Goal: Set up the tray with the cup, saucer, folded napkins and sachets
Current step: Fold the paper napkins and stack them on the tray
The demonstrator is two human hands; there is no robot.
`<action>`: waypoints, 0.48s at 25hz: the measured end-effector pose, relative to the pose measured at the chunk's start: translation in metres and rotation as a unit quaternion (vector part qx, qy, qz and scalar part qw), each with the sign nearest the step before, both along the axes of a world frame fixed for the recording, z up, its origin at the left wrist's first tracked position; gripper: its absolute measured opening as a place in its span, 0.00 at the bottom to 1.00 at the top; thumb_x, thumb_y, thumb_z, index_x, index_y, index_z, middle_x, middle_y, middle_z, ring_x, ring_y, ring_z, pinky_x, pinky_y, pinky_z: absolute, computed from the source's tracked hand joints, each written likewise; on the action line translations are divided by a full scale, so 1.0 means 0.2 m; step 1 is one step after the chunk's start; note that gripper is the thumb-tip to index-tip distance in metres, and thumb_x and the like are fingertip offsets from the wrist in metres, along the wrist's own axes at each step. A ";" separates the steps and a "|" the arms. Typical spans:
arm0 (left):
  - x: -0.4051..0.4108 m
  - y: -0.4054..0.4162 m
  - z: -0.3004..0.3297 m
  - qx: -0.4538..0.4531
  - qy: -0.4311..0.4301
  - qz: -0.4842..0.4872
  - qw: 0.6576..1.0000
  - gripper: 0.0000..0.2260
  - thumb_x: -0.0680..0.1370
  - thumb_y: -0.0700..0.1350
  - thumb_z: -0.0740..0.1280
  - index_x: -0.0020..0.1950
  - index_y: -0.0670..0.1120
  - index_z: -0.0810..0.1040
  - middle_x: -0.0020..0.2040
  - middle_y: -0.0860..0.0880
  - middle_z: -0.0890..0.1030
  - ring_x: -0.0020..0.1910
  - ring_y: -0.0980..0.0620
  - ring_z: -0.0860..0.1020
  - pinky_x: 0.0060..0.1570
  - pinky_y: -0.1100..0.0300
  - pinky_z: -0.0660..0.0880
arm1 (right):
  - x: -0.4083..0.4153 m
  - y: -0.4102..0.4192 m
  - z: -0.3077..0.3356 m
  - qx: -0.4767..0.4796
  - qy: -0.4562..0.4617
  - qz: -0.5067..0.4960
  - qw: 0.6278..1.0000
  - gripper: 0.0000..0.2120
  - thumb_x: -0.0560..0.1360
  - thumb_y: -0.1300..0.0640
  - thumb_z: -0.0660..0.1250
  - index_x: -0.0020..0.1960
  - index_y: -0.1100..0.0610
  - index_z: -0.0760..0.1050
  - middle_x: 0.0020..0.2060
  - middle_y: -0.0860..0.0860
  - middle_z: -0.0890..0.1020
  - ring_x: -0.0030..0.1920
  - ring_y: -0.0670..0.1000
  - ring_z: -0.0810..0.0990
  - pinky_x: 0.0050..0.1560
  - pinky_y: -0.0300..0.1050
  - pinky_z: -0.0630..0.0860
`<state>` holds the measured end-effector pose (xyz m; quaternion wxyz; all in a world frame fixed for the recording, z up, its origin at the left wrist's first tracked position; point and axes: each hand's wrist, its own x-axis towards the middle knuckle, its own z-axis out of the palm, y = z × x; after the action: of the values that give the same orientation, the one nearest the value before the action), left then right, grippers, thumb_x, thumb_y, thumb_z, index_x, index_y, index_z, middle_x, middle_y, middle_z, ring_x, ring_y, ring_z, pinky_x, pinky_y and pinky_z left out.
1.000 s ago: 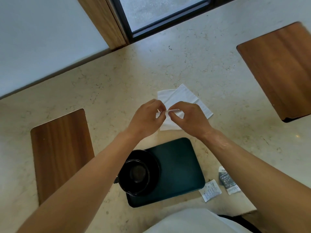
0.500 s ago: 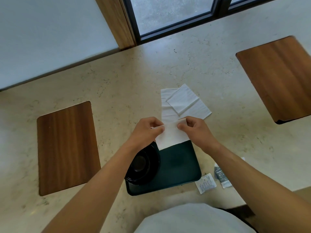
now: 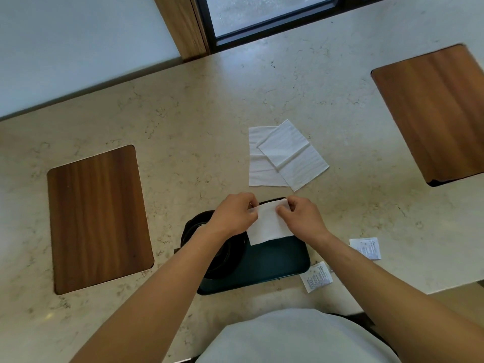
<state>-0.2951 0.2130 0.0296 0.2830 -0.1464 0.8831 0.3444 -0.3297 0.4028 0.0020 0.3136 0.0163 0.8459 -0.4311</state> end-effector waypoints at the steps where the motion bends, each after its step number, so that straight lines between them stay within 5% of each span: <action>1: 0.00 0.01 -0.01 -0.014 -0.002 -0.022 1.000 0.06 0.78 0.46 0.64 0.50 0.50 0.80 0.45 0.53 0.81 0.44 0.52 0.79 0.43 0.54 0.79 | 0.00 0.00 0.00 0.014 0.010 0.012 1.000 0.09 0.78 0.54 0.66 0.45 0.58 0.80 0.40 0.52 0.84 0.41 0.53 0.82 0.41 0.50 0.78; 6: 0.00 0.03 -0.03 -0.069 0.029 -0.078 0.994 0.06 0.79 0.46 0.64 0.52 0.48 0.79 0.47 0.51 0.82 0.46 0.49 0.79 0.46 0.49 0.80 | 0.02 -0.01 -0.02 0.077 0.049 0.045 0.995 0.14 0.77 0.52 0.66 0.41 0.63 0.78 0.36 0.59 0.81 0.34 0.52 0.75 0.37 0.55 0.76; 12: 0.00 0.04 -0.04 -0.097 0.047 -0.113 0.988 0.05 0.79 0.43 0.63 0.52 0.48 0.78 0.48 0.50 0.80 0.46 0.48 0.77 0.44 0.50 0.77 | 0.01 0.00 -0.01 0.118 0.086 0.050 0.988 0.18 0.78 0.50 0.66 0.36 0.62 0.76 0.31 0.57 0.79 0.30 0.51 0.72 0.32 0.50 0.72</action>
<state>-0.2952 0.2205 0.0209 0.2622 -0.0561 0.9356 0.2298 -0.3278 0.4036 0.0007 0.2564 -0.0265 0.9146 -0.3115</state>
